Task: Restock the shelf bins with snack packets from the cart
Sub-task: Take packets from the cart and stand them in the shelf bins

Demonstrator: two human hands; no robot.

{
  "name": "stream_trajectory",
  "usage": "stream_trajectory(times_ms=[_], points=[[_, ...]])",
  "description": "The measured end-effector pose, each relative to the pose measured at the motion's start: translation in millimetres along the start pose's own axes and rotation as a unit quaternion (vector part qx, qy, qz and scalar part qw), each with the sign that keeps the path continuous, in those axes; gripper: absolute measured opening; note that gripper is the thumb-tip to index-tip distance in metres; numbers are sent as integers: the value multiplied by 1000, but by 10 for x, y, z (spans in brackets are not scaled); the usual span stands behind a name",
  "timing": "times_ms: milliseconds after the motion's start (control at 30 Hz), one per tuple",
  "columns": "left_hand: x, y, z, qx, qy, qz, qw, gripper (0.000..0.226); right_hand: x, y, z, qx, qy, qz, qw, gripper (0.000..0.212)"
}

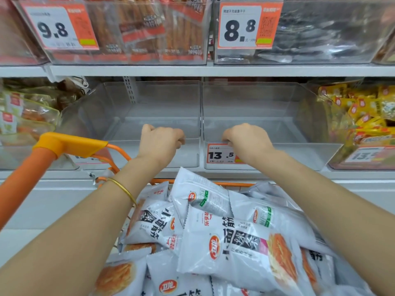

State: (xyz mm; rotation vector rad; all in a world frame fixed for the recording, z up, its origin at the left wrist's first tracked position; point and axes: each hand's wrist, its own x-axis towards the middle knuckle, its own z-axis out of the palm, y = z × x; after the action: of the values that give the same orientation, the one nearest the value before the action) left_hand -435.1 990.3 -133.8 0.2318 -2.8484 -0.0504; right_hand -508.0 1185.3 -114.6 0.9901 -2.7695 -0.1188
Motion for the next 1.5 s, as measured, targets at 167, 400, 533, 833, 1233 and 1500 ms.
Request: stream_trajectory(times_ms=[167,400,533,833,1233,1500], points=[[-74,-2,-171,9,-89,47,995,23,-101,-55,-12,8,-32,-16,999,30],[-192,25,-161,-46,-186,43,980,20,-237,-37,-54,33,-88,-47,994,30],[-190,53,-280,-69,-241,38,967,25,-265,-8,-211,87,-130,-49,986,32],[-235,500,-1099,-45,-399,-42,915,39,-756,48,-763,337,-154,-87,925,10],[-361,532,-1309,-463,-294,-215,808,8,-840,-212,-591,542,-188,-106,812,34],[-65,544,-1336,-580,-122,-286,753,29,-593,-303,-551,701,-110,-5,704,51]])
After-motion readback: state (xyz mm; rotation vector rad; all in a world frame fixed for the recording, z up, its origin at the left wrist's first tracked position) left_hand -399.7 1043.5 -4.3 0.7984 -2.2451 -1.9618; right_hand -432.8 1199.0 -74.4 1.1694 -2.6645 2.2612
